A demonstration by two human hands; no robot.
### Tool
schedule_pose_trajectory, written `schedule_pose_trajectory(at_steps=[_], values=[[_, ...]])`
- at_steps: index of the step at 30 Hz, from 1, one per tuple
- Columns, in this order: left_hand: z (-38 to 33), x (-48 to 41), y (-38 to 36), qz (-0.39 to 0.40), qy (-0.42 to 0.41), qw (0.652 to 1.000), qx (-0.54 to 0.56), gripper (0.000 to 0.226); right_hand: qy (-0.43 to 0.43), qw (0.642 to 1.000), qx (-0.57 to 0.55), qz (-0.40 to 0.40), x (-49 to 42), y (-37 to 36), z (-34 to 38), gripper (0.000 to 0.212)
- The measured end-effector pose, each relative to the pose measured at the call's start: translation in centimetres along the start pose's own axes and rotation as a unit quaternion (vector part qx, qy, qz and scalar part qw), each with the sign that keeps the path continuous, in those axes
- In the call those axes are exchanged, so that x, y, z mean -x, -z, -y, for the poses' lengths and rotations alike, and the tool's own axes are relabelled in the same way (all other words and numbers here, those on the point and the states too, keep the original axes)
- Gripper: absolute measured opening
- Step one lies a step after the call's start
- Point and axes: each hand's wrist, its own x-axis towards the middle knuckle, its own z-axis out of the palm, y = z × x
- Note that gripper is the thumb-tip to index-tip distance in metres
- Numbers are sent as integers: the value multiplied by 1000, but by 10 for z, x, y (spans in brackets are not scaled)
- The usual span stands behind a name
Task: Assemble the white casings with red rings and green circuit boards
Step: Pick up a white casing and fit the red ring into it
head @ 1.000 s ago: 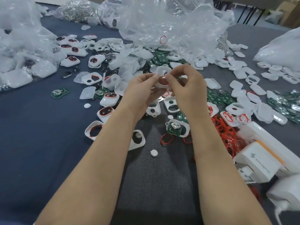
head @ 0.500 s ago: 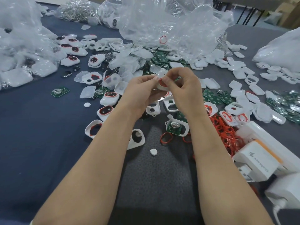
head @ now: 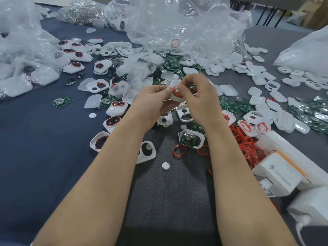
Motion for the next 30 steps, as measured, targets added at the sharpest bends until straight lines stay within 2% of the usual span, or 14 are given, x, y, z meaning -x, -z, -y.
schedule_pose_trajectory(at_steps=[13,24,30], values=[[-1,2,2,-25,-17,999,-36,16,31,998,46,25,1,0,-2,5],[1,-1,7,-32,-56,992,-110,14,43,997,49,41,2,-4,0,2],[1,0,9,-20,-60,992,-107,2,21,999,13,39,4,-6,1,9]])
